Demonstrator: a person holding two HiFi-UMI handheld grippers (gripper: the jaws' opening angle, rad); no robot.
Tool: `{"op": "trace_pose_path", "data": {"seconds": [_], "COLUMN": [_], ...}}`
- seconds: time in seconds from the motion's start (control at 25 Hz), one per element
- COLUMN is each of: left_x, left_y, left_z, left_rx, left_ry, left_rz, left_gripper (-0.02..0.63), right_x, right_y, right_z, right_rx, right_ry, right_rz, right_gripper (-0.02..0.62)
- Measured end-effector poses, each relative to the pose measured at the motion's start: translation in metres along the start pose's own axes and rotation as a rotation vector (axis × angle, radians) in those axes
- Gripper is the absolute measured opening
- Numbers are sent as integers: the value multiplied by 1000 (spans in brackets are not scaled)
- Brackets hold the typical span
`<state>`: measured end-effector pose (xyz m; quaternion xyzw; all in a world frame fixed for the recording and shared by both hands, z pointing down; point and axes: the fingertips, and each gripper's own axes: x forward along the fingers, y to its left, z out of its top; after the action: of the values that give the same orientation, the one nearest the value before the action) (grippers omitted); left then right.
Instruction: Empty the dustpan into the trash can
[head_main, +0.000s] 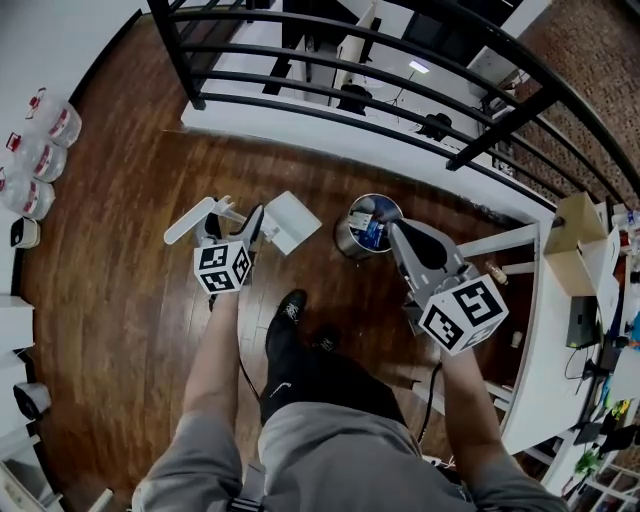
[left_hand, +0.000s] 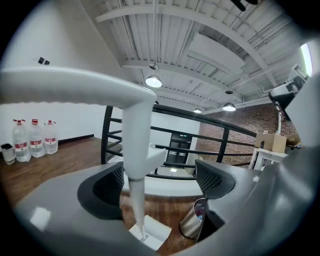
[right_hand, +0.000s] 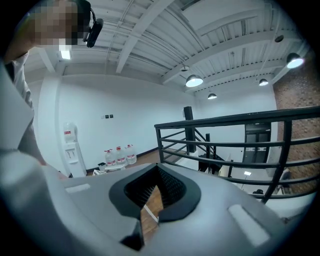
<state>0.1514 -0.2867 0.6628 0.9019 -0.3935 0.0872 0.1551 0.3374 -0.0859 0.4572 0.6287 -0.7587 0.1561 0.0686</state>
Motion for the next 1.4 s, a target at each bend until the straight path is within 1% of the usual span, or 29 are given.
{"op": "trace_pose_path", "data": {"seconds": [0.16,0.2,0.24,0.28,0.36,0.44,0.48,0.52,0.6,0.68,0.76,0.84,0.92,1.0,1.16,1.4], "left_x": [-24,-32,-41,-50,-70,-86,-93,-98,-106,-109,-111,-113,-118,-122,-126,-128], "left_y": [9,5,-4,-17,-54,-99,-121,-142,-182,-217,-249,-277,-298,-312,-331,-348], "left_z": [-23,-31,-37,-42,-39,-22,-8,8,48,90,130,164,193,214,231,226], "left_rx": [-46,-62,-75,-84,-75,-23,11,48,116,171,213,242,251,252,269,270], "left_ry": [84,116,151,183,222,234,229,213,158,100,62,31,-10,-45,-70,-60], "left_rz": [69,68,51,18,-85,-218,-284,-345,-455,-559,-650,-720,-770,-805,-856,-886], "left_gripper": [436,436,433,407,315,217,183,136,59,7,6,6,6,6,6,6], "right_x": [-13,-17,-21,-25,-35,-43,-47,-50,-56,-61,-67,-74,-79,-83,-97,-112], "right_y": [2,2,2,2,2,3,4,5,6,5,4,3,2,1,-3,-7], "right_z": [4,6,8,11,17,26,32,38,51,62,71,79,84,90,101,92], "right_rx": [0,1,4,9,19,27,29,31,32,34,33,29,28,28,27,45], "right_ry": [-19,-24,-29,-36,-51,-70,-80,-92,-118,-146,-168,-184,-192,-199,-228,-229], "right_rz": [-1,-3,-5,-7,-12,-17,-20,-24,-33,-50,-75,-105,-132,-156,-208,-251], "right_gripper": [-2,-2,-2,-2,-2,-2,-2,-2,-2,-2,-2,-2,-2,-2,-2,-2]}}
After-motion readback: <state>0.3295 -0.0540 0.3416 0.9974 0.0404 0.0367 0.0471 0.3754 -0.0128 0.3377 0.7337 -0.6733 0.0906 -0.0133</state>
